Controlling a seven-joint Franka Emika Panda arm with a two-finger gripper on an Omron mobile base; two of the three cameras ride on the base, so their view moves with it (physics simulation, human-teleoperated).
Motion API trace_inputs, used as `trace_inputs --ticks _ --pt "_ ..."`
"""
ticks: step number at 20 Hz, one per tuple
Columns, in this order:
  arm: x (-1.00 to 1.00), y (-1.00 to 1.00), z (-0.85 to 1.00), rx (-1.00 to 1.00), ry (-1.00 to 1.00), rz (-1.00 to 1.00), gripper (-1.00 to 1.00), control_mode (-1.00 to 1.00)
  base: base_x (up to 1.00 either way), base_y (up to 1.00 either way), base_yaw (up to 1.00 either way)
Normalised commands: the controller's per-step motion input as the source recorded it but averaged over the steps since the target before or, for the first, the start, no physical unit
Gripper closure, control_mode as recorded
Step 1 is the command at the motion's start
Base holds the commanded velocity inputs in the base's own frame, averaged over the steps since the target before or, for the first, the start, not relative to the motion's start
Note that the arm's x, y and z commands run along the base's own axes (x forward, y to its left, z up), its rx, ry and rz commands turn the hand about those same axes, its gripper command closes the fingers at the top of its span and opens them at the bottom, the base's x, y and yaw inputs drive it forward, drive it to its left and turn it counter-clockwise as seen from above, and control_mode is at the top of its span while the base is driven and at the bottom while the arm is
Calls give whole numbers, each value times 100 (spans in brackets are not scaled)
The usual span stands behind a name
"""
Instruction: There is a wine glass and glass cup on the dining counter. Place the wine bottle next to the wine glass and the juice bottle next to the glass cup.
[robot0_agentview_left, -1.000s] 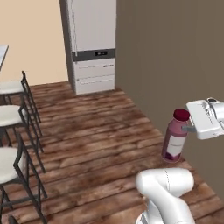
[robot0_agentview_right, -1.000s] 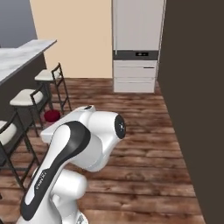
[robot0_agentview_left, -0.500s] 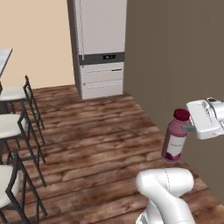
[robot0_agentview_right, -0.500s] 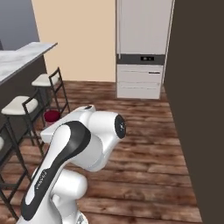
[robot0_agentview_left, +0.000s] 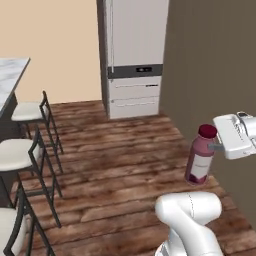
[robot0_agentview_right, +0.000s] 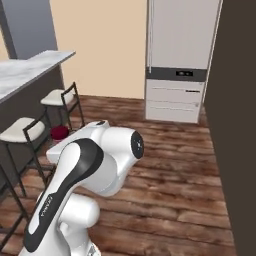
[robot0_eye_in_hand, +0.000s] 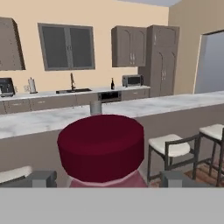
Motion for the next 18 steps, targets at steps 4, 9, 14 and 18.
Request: trace_inputs --ticks 4,9,14,18 --pt "0 0 0 0 0 0 100 100 47 -18 45" --pt "0 0 0 0 0 0 100 100 38 -14 54" --pt "0 0 0 0 0 0 100 100 35 -13 56" --pt "0 0 0 0 0 0 100 100 41 -13 47"
